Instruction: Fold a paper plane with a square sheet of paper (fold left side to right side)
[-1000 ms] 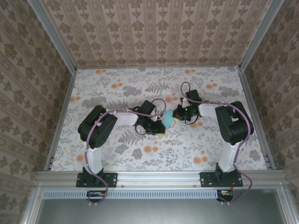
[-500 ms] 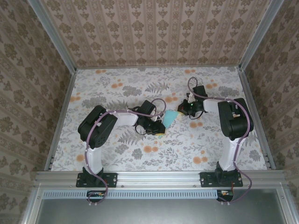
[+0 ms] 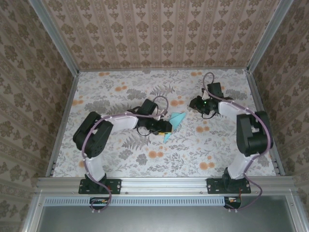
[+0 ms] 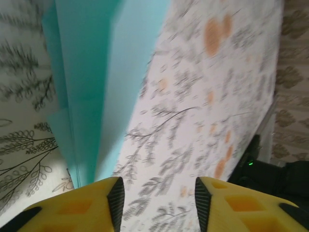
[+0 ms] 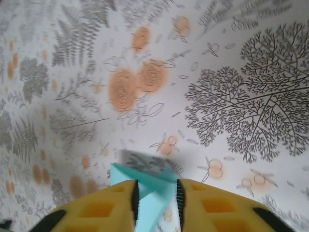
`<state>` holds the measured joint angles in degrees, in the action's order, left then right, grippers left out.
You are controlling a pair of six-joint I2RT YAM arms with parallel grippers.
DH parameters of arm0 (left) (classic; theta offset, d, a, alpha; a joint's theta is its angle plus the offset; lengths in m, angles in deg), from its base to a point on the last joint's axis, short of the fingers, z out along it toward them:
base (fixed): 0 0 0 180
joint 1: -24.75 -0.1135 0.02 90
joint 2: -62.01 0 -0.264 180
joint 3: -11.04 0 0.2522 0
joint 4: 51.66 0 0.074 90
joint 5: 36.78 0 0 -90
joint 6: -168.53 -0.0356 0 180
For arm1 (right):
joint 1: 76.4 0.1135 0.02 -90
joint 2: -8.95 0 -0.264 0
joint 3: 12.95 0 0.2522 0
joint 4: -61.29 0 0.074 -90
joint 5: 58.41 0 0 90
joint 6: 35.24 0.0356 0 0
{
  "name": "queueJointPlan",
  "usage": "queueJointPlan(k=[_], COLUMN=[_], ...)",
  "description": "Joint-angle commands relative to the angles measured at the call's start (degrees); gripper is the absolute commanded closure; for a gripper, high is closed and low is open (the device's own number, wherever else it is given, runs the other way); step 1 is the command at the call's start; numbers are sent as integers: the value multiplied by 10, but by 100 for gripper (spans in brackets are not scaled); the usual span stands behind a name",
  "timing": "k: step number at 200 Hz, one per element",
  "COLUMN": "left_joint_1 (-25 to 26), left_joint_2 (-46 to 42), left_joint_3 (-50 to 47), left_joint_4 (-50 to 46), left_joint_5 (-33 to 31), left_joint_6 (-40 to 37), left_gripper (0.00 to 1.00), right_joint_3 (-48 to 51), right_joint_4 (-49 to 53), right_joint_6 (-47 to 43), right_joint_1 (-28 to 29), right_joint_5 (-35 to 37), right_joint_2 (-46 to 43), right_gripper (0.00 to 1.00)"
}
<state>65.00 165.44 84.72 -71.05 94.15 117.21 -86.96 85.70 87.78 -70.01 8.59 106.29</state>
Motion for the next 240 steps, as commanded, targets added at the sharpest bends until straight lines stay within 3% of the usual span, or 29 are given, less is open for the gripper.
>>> queueJointPlan(k=[1, 43, 77, 110, 159, 240], left_joint_1=[-28, -94, -137, -160, -168, -179], left_joint_2=[-81, -180, -219, -246, -273, -279], left_joint_3=[0, -70, -110, -131, -151, -154], left_joint_4=[15, 14, 16, 10, -12, -20], left_joint_5=[-4, -83, -113, -123, -135, -131], left_joint_6=[-27, -35, -25, -32, -49, -55], left_gripper=[51, 44, 43, 42, 41, 40], right_joint_3=[25, 39, 3, -69, -129, -106], right_joint_4=[77, 148, 166, 193, 248, 285], right_joint_6=[6, 79, 141, 158, 165, 154], right_joint_1=[32, 170, 263, 306, 318, 318], right_joint_5=[78, 210, 267, 305, 334, 350], right_joint_2=[-70, -129, -72, 7, 84, 55], right_gripper=[61, 37, 32, 32, 45, 76])
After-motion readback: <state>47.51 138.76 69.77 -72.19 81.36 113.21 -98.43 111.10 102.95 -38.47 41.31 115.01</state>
